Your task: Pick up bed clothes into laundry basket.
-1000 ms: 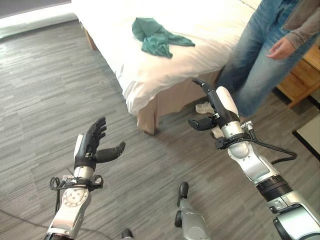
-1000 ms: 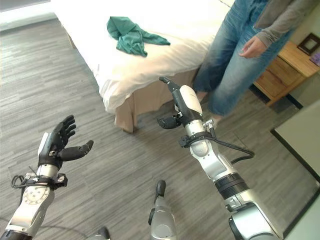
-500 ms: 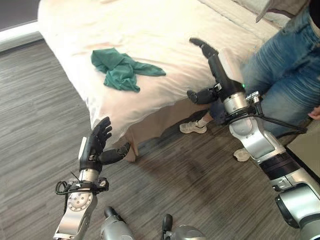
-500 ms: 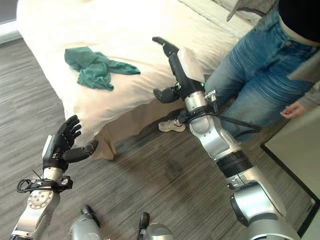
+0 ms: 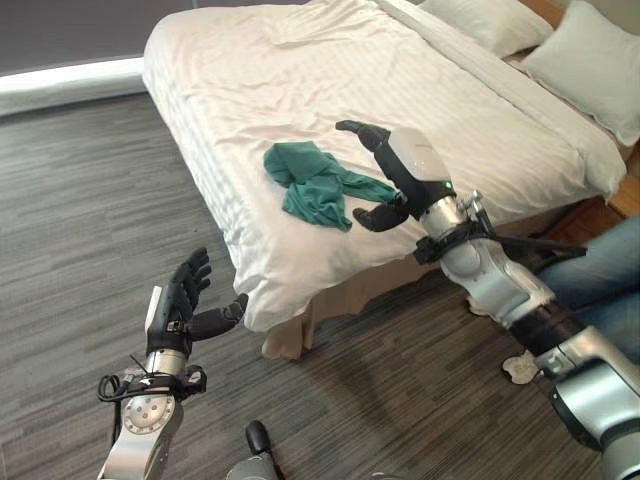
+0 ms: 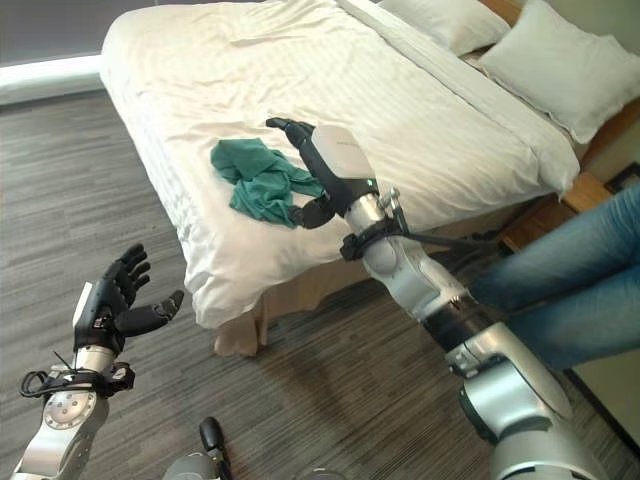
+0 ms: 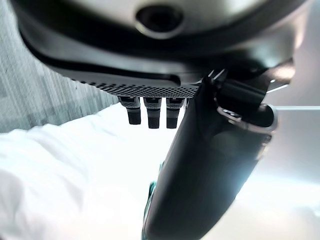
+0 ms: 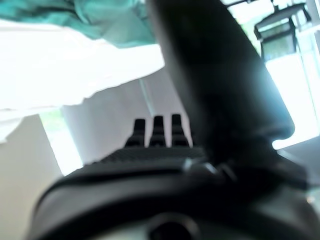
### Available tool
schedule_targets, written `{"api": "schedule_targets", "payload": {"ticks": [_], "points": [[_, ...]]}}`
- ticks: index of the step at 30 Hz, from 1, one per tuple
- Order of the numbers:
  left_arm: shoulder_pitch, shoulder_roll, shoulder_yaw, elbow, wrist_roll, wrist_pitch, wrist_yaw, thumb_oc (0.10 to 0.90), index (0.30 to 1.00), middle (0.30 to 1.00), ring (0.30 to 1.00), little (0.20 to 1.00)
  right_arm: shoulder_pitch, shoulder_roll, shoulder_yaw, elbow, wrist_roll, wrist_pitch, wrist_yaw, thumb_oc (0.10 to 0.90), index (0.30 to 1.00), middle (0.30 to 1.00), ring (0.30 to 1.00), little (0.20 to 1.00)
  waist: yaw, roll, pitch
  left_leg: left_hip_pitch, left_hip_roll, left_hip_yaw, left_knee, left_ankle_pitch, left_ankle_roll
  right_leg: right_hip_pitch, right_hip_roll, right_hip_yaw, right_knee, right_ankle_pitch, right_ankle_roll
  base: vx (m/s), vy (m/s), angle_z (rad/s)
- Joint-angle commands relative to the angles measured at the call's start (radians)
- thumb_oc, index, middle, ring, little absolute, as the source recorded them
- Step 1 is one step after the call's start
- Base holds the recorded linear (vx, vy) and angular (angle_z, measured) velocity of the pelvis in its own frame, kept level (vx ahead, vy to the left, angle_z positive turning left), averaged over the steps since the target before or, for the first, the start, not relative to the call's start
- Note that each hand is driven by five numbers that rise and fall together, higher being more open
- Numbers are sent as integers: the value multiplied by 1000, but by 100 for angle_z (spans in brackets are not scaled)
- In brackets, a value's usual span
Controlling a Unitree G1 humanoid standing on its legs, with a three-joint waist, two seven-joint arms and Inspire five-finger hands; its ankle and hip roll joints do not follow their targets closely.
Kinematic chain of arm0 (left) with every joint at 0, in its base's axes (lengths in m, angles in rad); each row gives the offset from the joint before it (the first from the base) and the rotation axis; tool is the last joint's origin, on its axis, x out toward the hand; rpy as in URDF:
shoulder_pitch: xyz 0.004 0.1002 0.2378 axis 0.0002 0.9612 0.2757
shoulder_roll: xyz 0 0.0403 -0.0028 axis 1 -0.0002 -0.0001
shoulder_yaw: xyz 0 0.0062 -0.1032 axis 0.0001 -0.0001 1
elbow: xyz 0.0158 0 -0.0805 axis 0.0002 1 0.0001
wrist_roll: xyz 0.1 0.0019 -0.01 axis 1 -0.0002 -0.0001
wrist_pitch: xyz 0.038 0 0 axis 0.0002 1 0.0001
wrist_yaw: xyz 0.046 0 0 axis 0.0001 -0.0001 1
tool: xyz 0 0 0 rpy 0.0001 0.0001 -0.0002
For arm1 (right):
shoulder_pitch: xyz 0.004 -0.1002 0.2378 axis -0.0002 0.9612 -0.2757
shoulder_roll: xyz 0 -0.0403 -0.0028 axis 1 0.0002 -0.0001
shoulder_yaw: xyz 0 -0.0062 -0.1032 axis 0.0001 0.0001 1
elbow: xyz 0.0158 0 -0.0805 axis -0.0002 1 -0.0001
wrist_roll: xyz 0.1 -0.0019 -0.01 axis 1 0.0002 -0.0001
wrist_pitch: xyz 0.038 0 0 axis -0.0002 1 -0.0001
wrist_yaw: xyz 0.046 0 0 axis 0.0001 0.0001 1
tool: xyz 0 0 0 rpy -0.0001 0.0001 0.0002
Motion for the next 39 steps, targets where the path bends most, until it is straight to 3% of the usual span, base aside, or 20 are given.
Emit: {"api": "schedule_targets", "payload": {"ticks": [1, 5, 7, 14, 26, 39], "points": [[-92, 101, 15, -104, 18, -121, -10, 800, 900, 900, 900, 900, -216, 13, -78, 114, 47, 2, -67, 800, 900, 900, 900, 900, -9, -52, -20, 138, 111, 10, 1, -132, -161, -164, -17, 35, -125, 174, 27, 185, 14, -2], [-131, 127, 0, -86, 7, -127, -33, 800, 900, 900, 900, 900, -245, 12, -72, 202, 57, 16, -66, 800, 900, 900, 900, 900, -23, -37, -6, 136, 122, -23, 1, -141, -181, -221, -38, 63, -241, 213, 48, 187, -13, 40], [-143, 137, -6, -75, 11, -128, -43, 800, 900, 900, 900, 900, -278, 24, -61, 266, 66, 19, -55, 800, 900, 900, 900, 900, -13, -51, -8, 139, 107, -26, 1, -139, -183, -200, -51, 36, -270, 231, 49, 122, -20, 80], [-117, 122, 6, -79, 23, -129, -53, 800, 900, 900, 900, 900, -288, 17, -52, 298, 78, 11, -58, 800, 900, 900, 900, 900, -4, -47, -13, 129, 100, -38, 1, -138, -186, -170, -54, -6, -287, 244, 48, 88, -62, 41], [-116, 113, 9, -86, 36, -141, -39, 800, 900, 900, 900, 900, -359, 18, -22, 290, 16, 14, -103, 800, 900, 900, 900, 900, 29, -20, 42, 45, 127, -70, 1, -100, -206, -205, -36, -23, -287, 235, 39, 18, -32, 10], [-143, 98, -19, -75, 42, -166, -19, 800, 900, 900, 900, 900, -370, -28, 0, 367, 30, 8, -124, 800, 900, 900, 900, 900, 76, 45, 128, -127, 146, -110, 1, -43, -234, -335, -27, -33, -287, 243, 40, -20, -35, 12]]}}
